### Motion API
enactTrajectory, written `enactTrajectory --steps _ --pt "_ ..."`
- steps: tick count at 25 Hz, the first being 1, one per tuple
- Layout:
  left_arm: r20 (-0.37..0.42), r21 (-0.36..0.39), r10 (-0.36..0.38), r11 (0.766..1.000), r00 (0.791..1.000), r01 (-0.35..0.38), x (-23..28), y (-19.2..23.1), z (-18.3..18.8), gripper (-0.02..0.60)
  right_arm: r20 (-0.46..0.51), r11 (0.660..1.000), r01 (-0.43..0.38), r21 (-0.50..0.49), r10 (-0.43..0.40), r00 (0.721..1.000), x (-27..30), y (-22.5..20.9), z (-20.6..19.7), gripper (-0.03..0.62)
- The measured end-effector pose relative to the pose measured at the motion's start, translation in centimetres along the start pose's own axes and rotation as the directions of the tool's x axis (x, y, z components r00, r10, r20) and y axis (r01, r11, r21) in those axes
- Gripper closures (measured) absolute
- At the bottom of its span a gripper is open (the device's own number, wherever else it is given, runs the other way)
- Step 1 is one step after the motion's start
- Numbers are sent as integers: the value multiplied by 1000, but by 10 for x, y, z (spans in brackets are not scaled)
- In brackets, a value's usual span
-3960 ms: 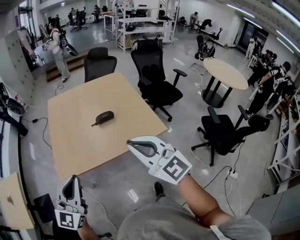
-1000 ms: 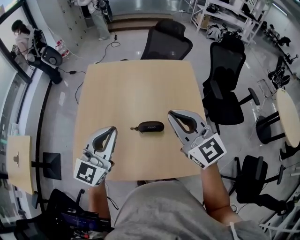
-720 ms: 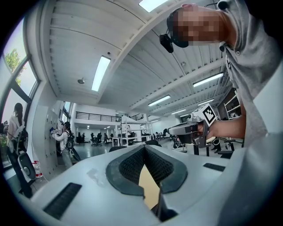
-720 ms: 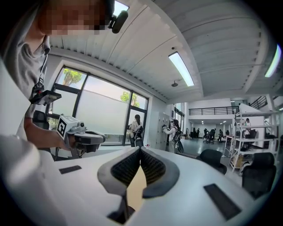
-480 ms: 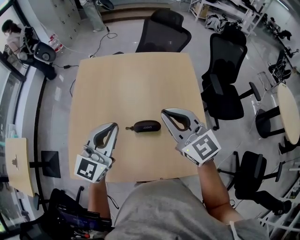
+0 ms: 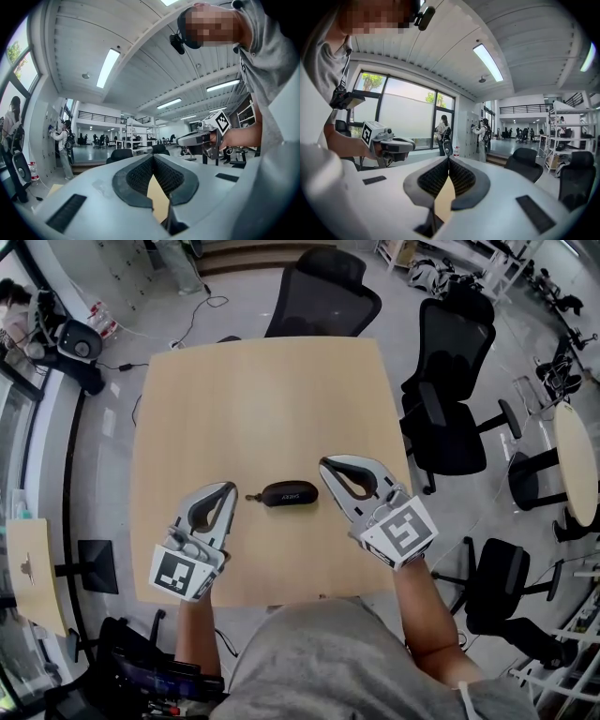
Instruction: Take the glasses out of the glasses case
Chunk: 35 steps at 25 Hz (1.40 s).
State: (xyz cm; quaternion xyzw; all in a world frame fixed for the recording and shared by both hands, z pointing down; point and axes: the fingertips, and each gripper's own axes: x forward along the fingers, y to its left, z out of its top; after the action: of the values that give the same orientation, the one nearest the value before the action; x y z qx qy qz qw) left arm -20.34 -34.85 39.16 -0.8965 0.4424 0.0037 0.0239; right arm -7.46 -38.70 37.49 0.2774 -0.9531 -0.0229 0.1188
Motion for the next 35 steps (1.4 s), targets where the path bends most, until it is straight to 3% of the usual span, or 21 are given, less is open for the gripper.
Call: enactTrajectory --steps 9,16,28,35 --pt "-77 -45 -25 999 997 22 34 11 -49 577 -73 998 -11 61 15 997 30 -22 -47 586" --pt "-181 -114 -59 993 982 39 59 14 -111 577 -166 992 -28 125 49 985 52 -34 -104 586" --pt "-344 -227 -130 972 930 52 76 14 -210 575 -338 973 -42 227 119 934 84 -36 -204 586" --pt "-425 -301 -187 952 886 57 79 3 -269 575 -451 952 -7 308 152 880 95 -36 -275 586"
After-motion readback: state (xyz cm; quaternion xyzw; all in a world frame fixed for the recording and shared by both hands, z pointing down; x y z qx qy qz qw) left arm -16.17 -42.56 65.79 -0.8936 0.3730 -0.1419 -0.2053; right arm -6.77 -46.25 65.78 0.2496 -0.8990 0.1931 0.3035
